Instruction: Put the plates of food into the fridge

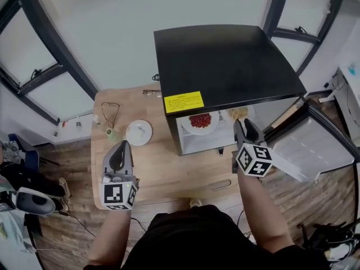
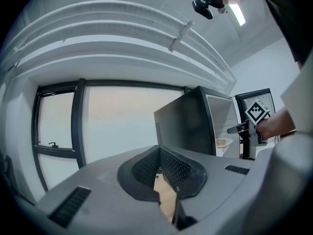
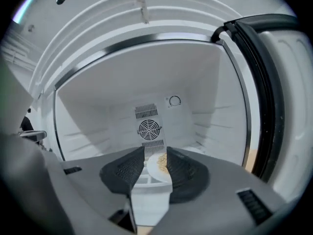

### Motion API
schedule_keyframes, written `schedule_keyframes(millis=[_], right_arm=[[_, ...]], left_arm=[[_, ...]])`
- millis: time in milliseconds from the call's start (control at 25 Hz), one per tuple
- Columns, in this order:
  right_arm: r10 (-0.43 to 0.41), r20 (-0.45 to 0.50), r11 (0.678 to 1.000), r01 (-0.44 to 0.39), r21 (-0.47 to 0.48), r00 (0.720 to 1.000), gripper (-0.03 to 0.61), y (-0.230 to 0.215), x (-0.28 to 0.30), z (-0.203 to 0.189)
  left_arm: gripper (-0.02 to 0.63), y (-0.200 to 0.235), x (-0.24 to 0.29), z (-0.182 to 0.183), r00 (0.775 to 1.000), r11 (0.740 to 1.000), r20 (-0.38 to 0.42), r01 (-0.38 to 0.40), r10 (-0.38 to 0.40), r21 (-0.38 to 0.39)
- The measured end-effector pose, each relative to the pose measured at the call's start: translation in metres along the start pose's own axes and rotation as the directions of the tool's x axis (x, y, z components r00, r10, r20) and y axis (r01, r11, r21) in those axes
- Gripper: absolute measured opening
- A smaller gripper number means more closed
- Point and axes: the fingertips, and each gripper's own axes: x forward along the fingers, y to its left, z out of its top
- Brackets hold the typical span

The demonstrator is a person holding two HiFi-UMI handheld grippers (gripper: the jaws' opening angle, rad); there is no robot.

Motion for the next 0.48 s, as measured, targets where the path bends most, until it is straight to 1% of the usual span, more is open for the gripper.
schedule_keyframes(millis=[80,120,240,360,480], right_arm=[[0.022,0.005,1.0,-0.022,-0.02,1.0,0.158,0.014,-0.015,-0.004],[0.024,0.0,0.999,-0.024,-0.027,1.0,0.158,0.02,-0.026,-0.01],[0.053,-0.021,0.998,-0.053,-0.027,0.998,0.158,0.057,-0.038,-0.028],[0.097,-0.046,0.993,-0.099,-0.059,0.994,0.158,0.095,-0.05,-0.043],[0.166,-0.064,0.984,-0.169,-0.048,0.984,0.158,0.139,-0.057,-0.062]], left_arm=[[0.003,0.003,-0.012,0.002,1.0,1.0,0.031,-0.002,0.002,-0.005],[0.003,0.006,-0.021,-0.001,0.999,1.0,0.032,-0.003,0.004,-0.01],[0.003,0.037,-0.051,-0.008,0.999,0.999,0.017,-0.047,0.048,-0.016],[0.003,0.062,-0.081,-0.018,0.996,0.995,0.008,-0.092,0.092,-0.029],[0.003,0.09,-0.114,-0.029,0.991,0.991,-0.005,-0.131,0.131,-0.037]])
